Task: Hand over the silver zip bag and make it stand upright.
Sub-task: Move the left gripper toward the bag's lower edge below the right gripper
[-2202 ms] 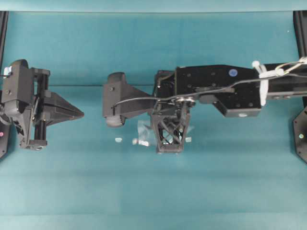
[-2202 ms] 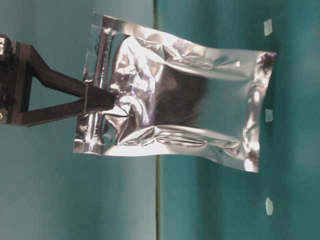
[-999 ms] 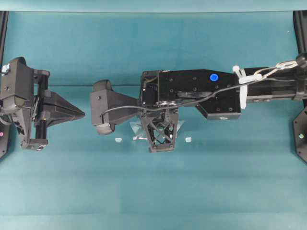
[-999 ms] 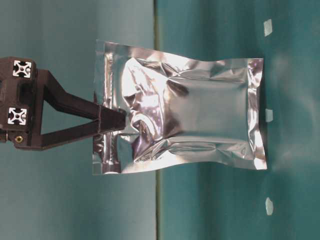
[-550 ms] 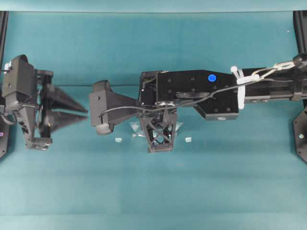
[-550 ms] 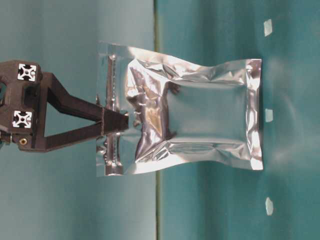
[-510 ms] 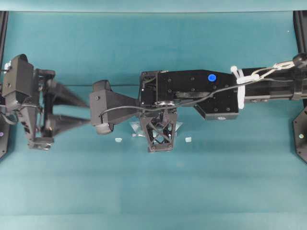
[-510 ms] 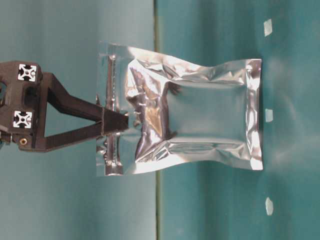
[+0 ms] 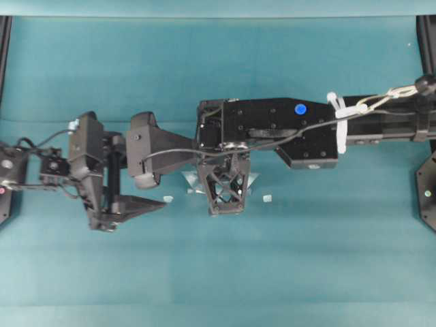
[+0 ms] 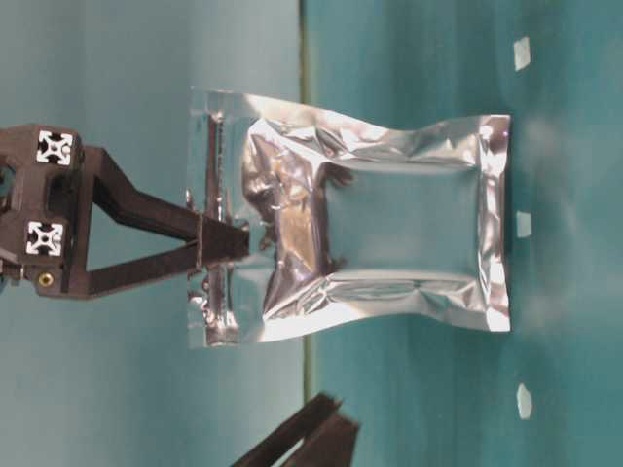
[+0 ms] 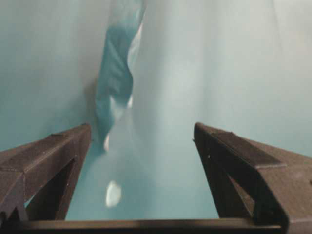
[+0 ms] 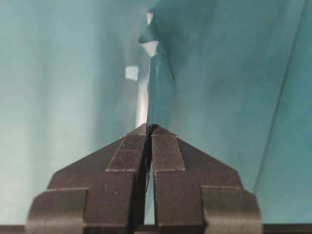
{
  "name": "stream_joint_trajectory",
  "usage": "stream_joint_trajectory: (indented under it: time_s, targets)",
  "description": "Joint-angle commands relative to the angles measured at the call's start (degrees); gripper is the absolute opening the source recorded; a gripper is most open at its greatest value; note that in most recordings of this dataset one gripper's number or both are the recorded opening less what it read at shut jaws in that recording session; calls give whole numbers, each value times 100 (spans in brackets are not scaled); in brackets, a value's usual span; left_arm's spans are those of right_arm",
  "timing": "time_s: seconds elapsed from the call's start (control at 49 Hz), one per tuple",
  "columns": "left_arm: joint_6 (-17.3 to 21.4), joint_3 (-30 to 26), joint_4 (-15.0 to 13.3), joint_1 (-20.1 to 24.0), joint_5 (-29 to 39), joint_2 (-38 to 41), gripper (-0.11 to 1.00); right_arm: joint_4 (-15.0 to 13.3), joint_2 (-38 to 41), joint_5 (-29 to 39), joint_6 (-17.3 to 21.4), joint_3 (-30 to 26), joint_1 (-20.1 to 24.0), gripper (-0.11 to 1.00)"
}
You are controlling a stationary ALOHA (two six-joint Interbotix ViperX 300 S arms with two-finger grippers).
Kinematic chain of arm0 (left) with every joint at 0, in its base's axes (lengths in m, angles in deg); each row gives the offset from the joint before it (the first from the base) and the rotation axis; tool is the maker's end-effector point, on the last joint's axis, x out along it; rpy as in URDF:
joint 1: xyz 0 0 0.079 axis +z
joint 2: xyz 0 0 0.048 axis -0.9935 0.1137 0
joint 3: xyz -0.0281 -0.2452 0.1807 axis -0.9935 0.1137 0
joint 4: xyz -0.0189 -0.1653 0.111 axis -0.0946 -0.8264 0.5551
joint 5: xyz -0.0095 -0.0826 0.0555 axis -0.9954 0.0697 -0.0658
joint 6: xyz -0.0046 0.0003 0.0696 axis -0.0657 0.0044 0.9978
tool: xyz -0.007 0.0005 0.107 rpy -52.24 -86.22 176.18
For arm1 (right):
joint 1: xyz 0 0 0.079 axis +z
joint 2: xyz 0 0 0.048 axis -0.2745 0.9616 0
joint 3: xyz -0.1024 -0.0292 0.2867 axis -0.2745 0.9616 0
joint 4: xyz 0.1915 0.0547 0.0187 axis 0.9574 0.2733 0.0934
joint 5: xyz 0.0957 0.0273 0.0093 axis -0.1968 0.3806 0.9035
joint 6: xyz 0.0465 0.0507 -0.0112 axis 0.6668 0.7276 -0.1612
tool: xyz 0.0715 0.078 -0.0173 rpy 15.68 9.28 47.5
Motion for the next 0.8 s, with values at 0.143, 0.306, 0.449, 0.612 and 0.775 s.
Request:
stream_joint_trajectory:
  time_s: [0.143, 0.306, 0.449, 0.612, 0.775]
  targets:
    - [26, -97, 9, 123, -1160, 844, 97, -18, -79, -62, -18, -18, 9, 7]
    - [44, -246, 9, 149, -1679, 1345, 97, -9, -97, -62, -9, 18, 0, 7]
    - [70, -431, 9, 290, -1951, 1696, 96, -9, -97, -62, 9, 18, 0, 7]
    - [105, -712, 9, 352, -1969, 2021, 96, -9, -97, -62, 26, 18, 0, 7]
    - [105, -976, 9, 352, -1925, 2294, 96, -9, -97, -62, 35, 18, 0, 7]
